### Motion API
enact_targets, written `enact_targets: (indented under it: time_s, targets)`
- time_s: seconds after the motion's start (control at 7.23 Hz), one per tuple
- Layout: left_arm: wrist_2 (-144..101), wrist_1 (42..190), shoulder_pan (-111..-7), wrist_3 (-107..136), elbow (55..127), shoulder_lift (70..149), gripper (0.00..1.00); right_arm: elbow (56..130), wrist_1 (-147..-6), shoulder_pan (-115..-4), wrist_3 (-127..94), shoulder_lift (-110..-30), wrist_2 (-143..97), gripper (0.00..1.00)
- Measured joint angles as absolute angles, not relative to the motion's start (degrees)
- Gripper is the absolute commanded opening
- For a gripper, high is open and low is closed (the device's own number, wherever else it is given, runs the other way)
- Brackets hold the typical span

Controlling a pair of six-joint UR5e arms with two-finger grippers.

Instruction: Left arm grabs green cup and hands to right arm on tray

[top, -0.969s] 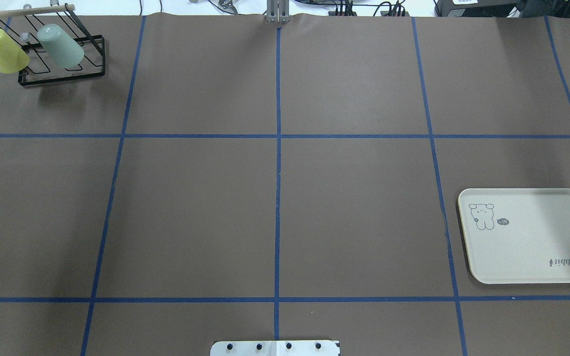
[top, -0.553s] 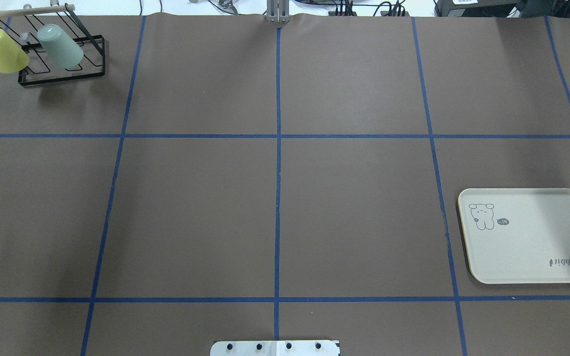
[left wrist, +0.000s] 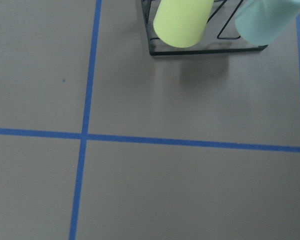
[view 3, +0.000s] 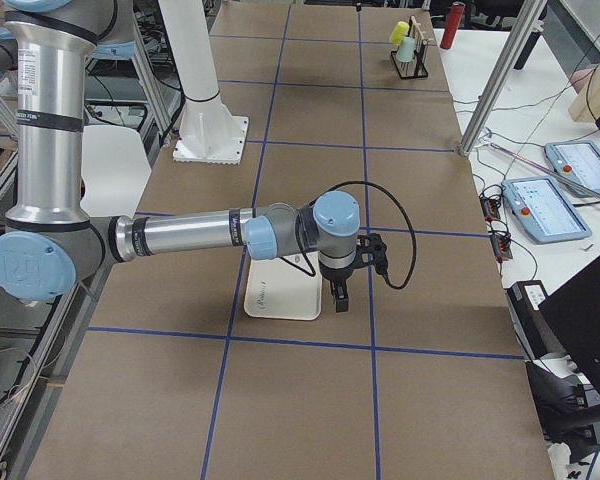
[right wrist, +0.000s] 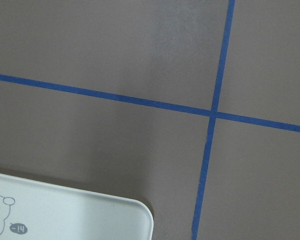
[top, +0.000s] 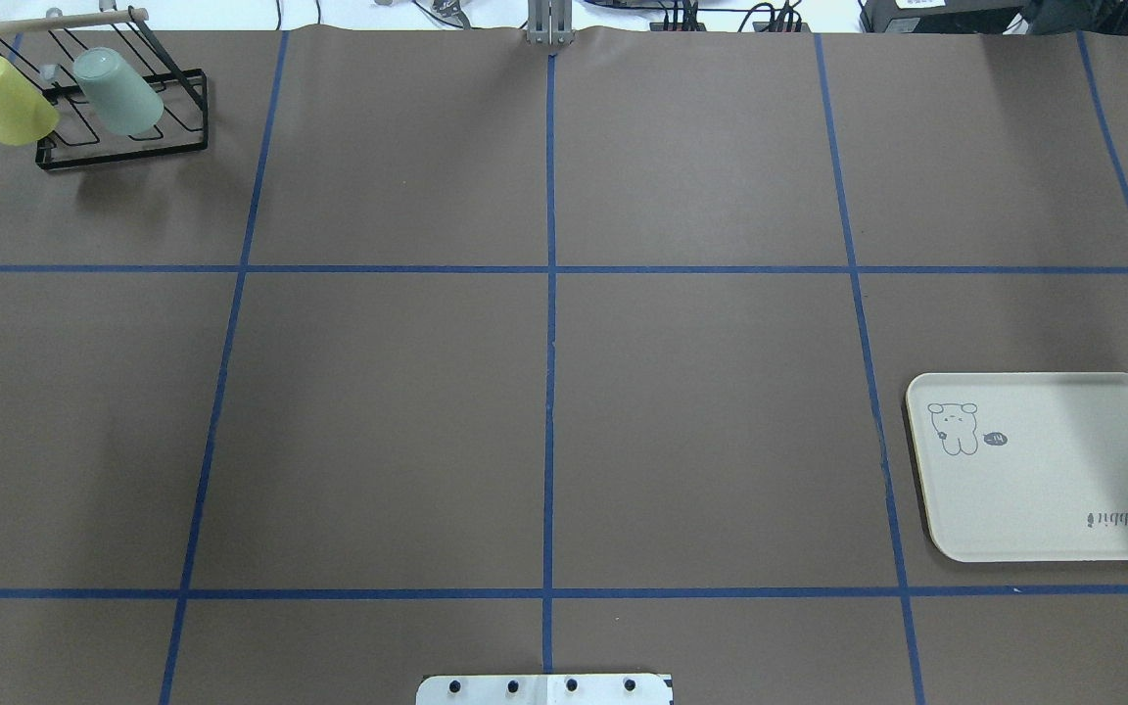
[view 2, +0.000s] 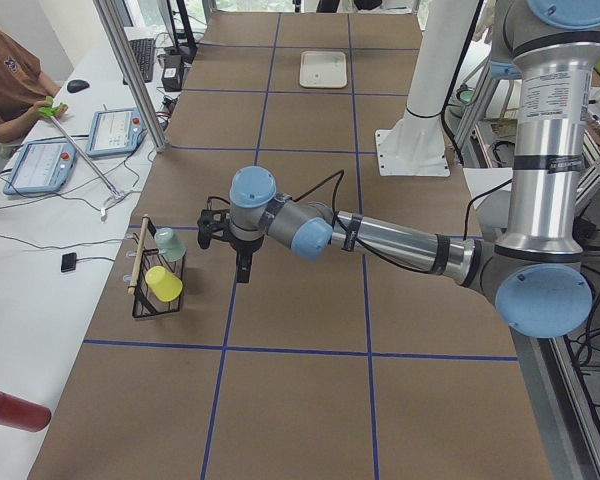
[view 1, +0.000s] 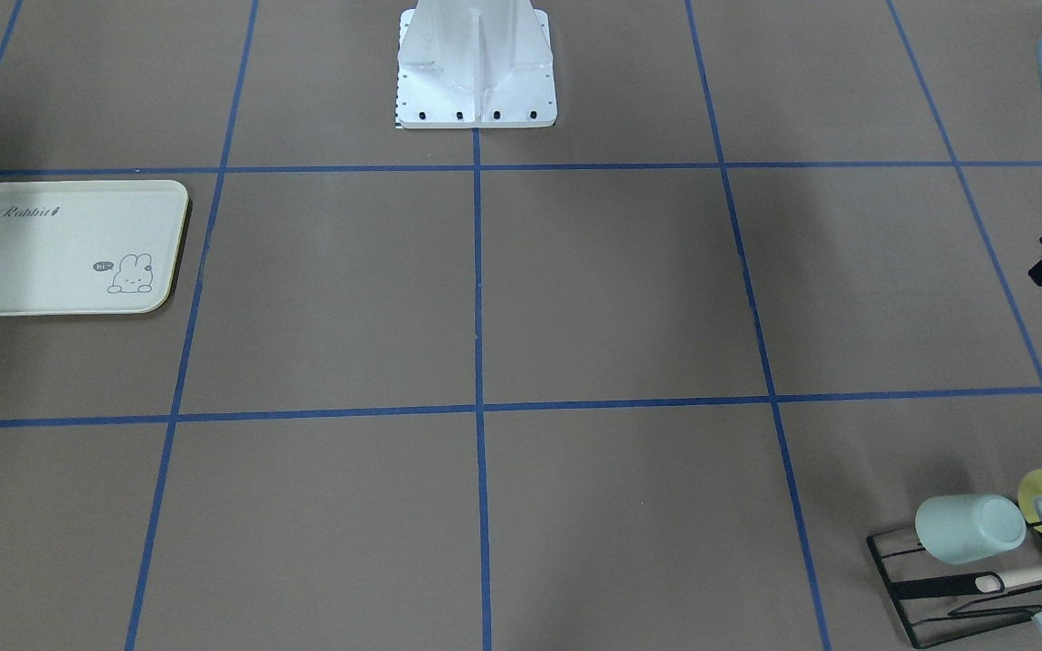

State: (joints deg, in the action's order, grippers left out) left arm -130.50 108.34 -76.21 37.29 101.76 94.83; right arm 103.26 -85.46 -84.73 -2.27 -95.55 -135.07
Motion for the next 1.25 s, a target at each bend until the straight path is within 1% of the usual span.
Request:
enact_targets:
  time_s: [0.28, 0.69, 0.97, 1.25]
  targets:
    - [-123.00, 108.26, -72.54, 40.51, 98.82, 101.76, 0.99, 103.18, -85.43, -84.08, -2.35, -95.40, -134.85, 1.00]
    - [-117.98, 108.36, -68.87, 43.54, 88.49, 112.55, 0.99, 103.10, -85.41, -83.72, -2.37, -95.30, -134.74, 1.00]
    - [-112.58, 108.73, -65.49, 47.83, 84.54, 115.70, 0.99, 103.10, -85.36, -83.62, -2.37, -95.12, -134.74, 1.00]
    - [-110.07, 109.85, -64.21, 49.22, 81.86, 116.84, 0.99, 103.10, -85.34, -83.59, -2.37, -95.02, -134.75, 1.00]
